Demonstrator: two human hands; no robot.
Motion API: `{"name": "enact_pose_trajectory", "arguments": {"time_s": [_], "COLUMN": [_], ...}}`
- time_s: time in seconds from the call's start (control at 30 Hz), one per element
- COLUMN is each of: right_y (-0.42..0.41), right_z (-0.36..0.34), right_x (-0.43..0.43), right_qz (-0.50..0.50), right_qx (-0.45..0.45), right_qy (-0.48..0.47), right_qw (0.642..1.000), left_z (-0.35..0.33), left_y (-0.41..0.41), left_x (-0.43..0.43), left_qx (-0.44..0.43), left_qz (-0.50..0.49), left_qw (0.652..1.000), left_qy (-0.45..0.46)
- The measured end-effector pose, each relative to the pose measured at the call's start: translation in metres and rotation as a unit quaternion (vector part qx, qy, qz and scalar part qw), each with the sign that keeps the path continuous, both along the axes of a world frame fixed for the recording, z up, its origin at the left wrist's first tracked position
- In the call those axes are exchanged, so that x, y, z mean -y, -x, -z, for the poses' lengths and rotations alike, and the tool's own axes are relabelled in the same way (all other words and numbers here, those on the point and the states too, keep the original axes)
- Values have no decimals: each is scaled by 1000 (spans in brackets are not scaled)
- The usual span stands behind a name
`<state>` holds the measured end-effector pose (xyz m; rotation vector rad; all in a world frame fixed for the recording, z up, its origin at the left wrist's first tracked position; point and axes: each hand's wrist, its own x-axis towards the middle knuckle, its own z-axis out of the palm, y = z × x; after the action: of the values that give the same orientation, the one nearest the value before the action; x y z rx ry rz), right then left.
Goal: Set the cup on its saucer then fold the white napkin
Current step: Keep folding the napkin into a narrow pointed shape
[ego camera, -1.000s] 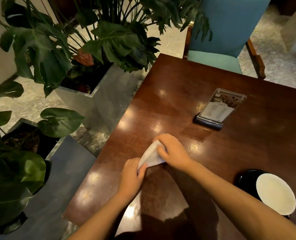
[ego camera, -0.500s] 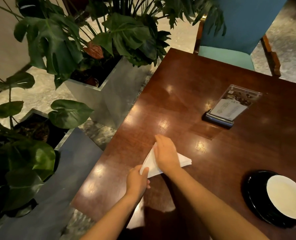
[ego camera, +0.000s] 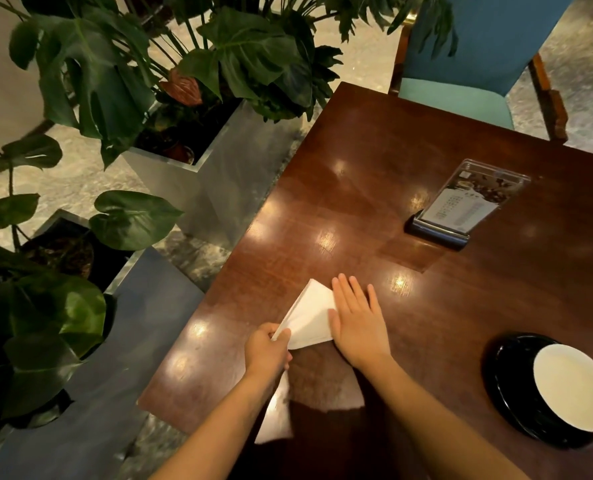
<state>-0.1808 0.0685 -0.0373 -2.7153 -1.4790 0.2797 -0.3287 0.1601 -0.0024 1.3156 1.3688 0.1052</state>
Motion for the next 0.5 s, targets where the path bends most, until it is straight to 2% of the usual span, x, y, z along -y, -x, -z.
{"name": "enact_pose_trajectory", "arguments": {"time_s": [0.07,0.13,0.2,0.23,0.3,0.33,0.4,0.5], "right_y": [-8,-9,-7,-7,-7,-8,-9,-9], "right_z": [1,2,4,5,6,6,6,6], "right_x": [11,14,12,11,11,11,13,13], "right_qz": [10,12,16,18,18,18,15,15], "right_qx": [1,-3,0,2,9,11,14,11], "right_qy": [2,-1,-6,-6,-6,-6,-1,2], "right_qw": [1000,1000,1000,1000,1000,1000,1000,1000], "left_z": [-1,-2,-1,-4,-6,-3,8,27], "left_y": [1,3,1,-5,-30,-45,-63,-55], "left_x": [-3,-5,-4,-2,7,13,19,16], "left_qx": [-16,-69,-151,-149,-96,-82,-112,-153], "left_qz": [31,108,183,201,255,301,382,420], "left_qw": [999,989,933,897,847,826,800,789], "left_qy": [-1,-75,-269,-363,-457,-469,-448,-421]}}
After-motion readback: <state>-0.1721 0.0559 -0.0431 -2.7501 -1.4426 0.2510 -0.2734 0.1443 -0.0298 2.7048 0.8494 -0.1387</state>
